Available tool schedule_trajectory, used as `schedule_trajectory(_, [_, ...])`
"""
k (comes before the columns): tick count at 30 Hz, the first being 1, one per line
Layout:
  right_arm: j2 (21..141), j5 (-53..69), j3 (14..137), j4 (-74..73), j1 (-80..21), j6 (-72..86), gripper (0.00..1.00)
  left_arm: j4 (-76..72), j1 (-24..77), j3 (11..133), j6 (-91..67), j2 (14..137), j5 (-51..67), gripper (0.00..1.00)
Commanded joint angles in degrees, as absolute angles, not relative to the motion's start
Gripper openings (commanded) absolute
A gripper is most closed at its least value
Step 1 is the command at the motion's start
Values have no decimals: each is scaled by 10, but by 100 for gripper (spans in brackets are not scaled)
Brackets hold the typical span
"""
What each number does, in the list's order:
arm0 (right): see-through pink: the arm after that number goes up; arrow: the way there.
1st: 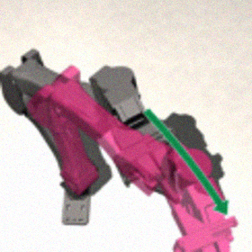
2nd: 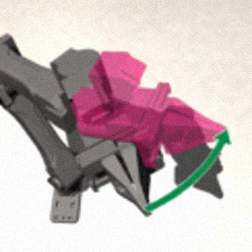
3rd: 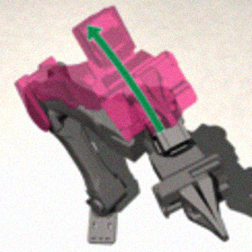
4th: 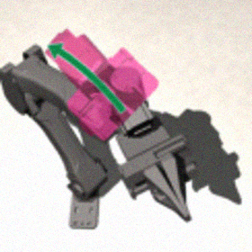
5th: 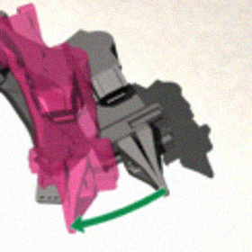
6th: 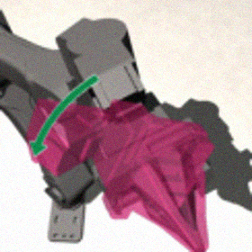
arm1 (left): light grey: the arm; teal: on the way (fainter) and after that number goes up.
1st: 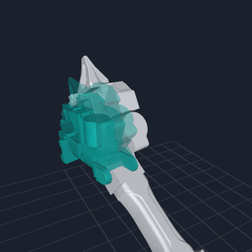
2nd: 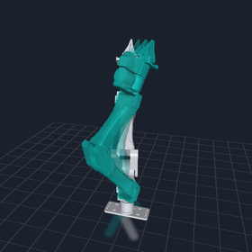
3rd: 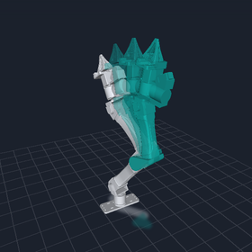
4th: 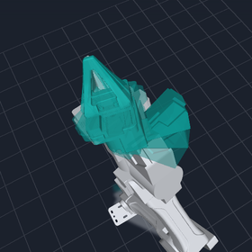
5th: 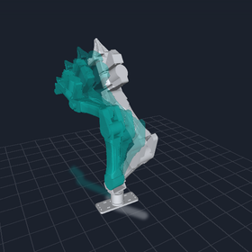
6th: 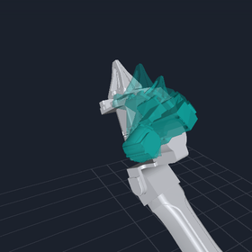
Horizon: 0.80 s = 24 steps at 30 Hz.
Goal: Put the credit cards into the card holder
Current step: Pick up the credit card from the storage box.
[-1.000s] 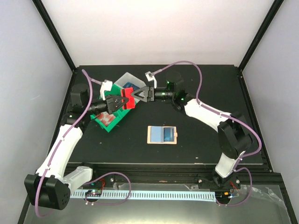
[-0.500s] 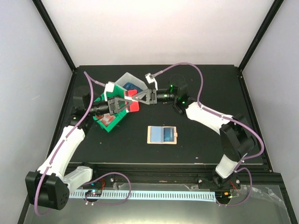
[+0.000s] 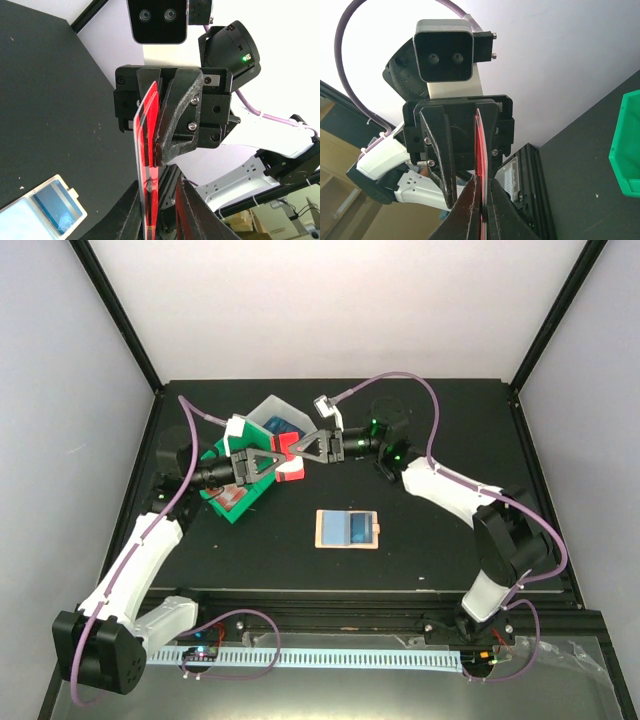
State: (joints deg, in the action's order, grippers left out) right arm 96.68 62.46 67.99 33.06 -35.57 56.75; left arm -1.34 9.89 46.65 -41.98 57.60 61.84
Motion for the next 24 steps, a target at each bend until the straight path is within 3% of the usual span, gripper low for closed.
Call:
schedule_trajectory(1, [981,630,691,327,-335,598,6,-83,99,475,-465,560,634,16])
schedule_trajectory(11, [997,605,700,315,-328,640,17,-57,99,478,-472,586,628,5])
schedule_trajectory(19, [993,581,693,313,-318,659,14,-46,98,474,-491,608,625,5])
schedule_trajectory(24, [988,574,674,343,-308,684,7,-50,98,472,-497,608,623,6])
